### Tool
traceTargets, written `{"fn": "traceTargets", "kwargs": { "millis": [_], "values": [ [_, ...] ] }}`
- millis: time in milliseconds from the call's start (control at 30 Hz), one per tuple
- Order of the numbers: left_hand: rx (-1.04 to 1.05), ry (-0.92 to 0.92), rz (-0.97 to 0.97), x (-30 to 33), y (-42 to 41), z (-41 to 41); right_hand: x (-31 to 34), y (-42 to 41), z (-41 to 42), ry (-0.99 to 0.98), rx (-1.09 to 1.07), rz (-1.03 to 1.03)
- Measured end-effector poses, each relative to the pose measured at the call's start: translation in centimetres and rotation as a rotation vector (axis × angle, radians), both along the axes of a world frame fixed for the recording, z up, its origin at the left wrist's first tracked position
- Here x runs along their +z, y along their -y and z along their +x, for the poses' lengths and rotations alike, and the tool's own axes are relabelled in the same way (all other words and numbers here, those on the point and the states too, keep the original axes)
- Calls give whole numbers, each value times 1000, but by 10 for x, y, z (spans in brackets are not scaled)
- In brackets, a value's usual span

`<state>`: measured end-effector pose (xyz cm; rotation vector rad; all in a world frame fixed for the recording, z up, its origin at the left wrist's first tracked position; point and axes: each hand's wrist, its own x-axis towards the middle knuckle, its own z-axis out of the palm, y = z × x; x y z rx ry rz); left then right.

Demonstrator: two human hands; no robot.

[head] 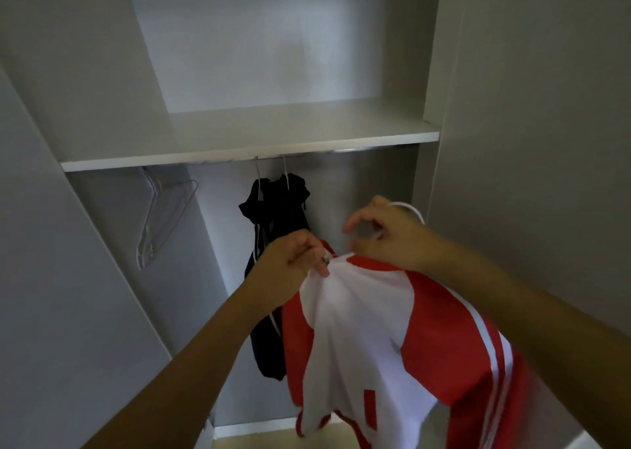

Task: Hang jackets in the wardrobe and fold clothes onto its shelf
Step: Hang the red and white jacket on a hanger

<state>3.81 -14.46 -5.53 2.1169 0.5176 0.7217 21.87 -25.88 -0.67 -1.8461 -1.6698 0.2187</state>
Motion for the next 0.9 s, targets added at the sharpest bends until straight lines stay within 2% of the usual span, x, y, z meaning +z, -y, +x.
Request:
{"fn": "traceTargets", "kwargs": {
  "millis": [67, 167, 233, 400, 500, 567, 667, 700, 800, 900],
  "values": [
    [17, 38, 41, 5, 1, -2, -7, -3, -3, 54, 46, -76],
    [90, 63, 70, 5, 3, -2, -5, -8, -1, 64, 44, -4],
    [133, 109, 17, 1, 8, -1, 1, -9, 1, 44, 55, 31],
    [167, 254, -152, -6, 11, -4, 7, -7, -5, 170, 137, -142],
    [210, 339, -224, -10, 14, 1, 9, -10, -7, 65, 80, 9],
    [293, 290, -302, -23, 21, 4, 11, -12, -7, -9, 35, 69],
    [348, -4, -371, -54, 33, 8, 11, -11, -7, -50, 32, 44],
    [324, -29, -379, -60, 36, 12, 9, -11, -8, -56, 46, 20],
    [262, 115, -459, -60, 40, 25, 0, -11, -6, -42, 78, -68],
    [224, 263, -608, -50, 36, 26, -9, -11, 6, -11, -9, -55]
  ]
}}
